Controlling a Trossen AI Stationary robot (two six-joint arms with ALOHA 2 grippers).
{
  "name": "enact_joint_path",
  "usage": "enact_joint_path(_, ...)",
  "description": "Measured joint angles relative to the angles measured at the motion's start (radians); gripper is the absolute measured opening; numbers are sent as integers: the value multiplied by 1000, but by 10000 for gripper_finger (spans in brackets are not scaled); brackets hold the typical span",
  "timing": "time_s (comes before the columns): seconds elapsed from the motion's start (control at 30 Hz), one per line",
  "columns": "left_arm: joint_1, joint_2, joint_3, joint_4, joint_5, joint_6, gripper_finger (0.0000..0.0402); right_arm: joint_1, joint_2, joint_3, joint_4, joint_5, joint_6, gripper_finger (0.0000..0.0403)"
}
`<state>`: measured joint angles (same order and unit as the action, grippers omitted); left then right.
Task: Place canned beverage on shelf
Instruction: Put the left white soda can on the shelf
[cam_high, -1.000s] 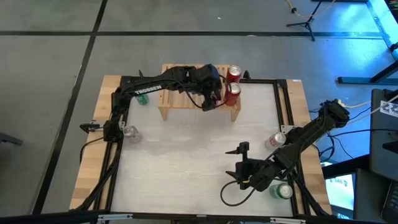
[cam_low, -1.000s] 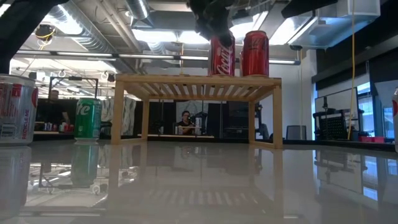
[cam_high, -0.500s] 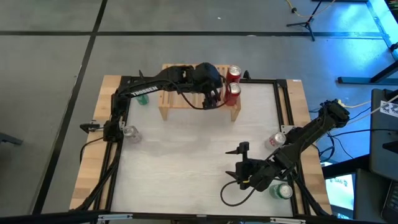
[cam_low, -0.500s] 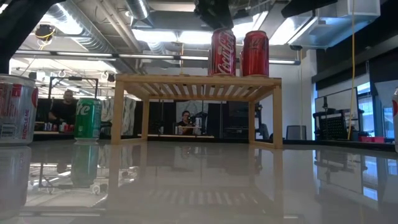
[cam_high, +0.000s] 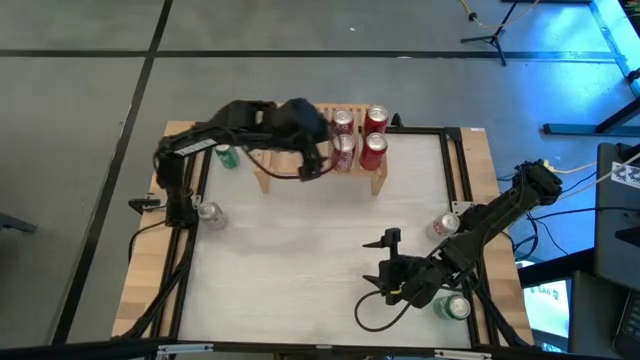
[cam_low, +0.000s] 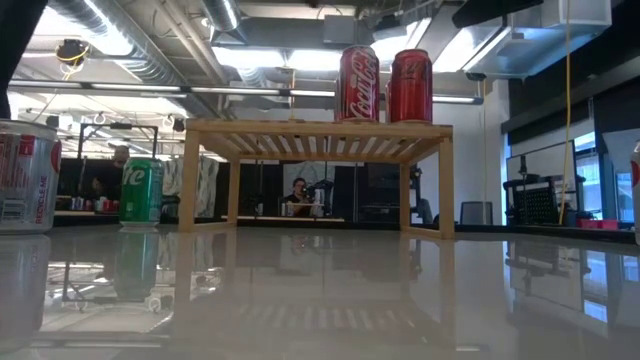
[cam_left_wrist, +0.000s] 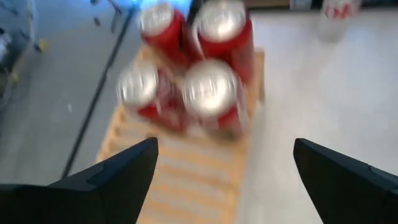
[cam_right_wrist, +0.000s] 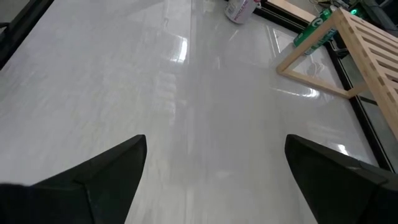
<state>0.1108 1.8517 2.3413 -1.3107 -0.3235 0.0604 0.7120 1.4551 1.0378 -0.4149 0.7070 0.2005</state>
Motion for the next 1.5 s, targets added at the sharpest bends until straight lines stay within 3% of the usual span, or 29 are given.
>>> enact_joint_path(0.17,-35,-53,-32,-195,-31,-131,364,0,0,0,4,0,0,381)
enact_joint_path(0.33,-81,-154,-175,-227,-73,-250,364,0,0,0,5,0,0,381)
enact_joint_path(0.67,-201,-482,-743,-217,-12,-638,364,-21,0,0,30,24,5,381)
enact_joint_path(0.77,-238,-570,-894,-206,32,-802,364,-50,0,0,58,0,4,381)
enact_joint_path(0.9,-293,-647,-1040,-196,109,-906,364,-100,0,0,65,-52,4,381)
enact_joint_path(1.2,-328,-662,-1203,-200,136,-1119,364,-180,2,0,67,-125,4,381)
enact_joint_path(1.5,-324,-662,-1280,-259,126,-1269,364,-182,3,0,61,-170,4,381)
